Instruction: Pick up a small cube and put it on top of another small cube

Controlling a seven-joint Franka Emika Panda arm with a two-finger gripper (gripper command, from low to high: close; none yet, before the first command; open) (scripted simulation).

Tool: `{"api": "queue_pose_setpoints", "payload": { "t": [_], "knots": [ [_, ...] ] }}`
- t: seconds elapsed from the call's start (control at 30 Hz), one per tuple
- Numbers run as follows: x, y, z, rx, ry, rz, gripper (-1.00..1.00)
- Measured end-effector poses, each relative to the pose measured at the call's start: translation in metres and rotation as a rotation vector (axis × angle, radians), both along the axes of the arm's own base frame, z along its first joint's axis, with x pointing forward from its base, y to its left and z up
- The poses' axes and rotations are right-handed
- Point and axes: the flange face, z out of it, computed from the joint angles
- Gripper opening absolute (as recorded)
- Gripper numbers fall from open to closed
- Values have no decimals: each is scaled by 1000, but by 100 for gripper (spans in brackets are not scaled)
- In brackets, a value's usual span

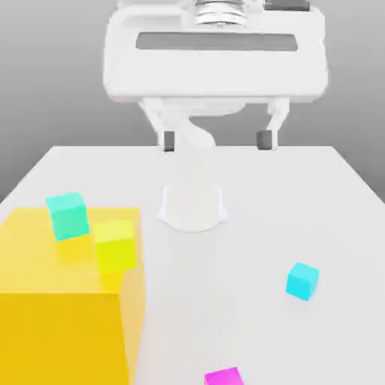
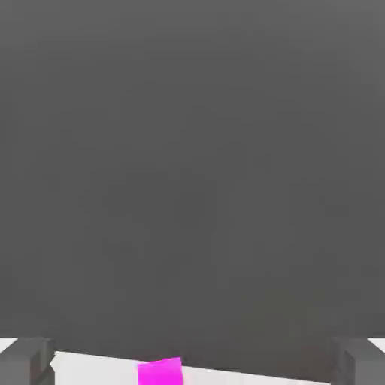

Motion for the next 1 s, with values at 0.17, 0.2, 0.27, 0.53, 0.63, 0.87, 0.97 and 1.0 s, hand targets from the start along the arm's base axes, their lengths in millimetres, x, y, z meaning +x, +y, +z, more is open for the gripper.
{"api": "queue_pose_setpoints", "payload": {
  "t": [0.17, 0.2, 0.27, 0.53, 0.63, 0.87, 0.97, 1.0],
  "knots": [
    [18, 10, -89, -17, 124, 45, 0],
    [19, 12, -107, -20, 149, 53, 0],
    [21, 14, -144, -26, 199, 69, 0],
    [11, 21, -283, -45, 350, 120, 0],
    [10, 21, -320, -45, 353, 121, -100],
    [10, 22, -319, -45, 354, 121, -100],
    [10, 22, -284, -45, 354, 121, -100],
    [10, 22, -270, -45, 353, 121, -100]
  ]
}}
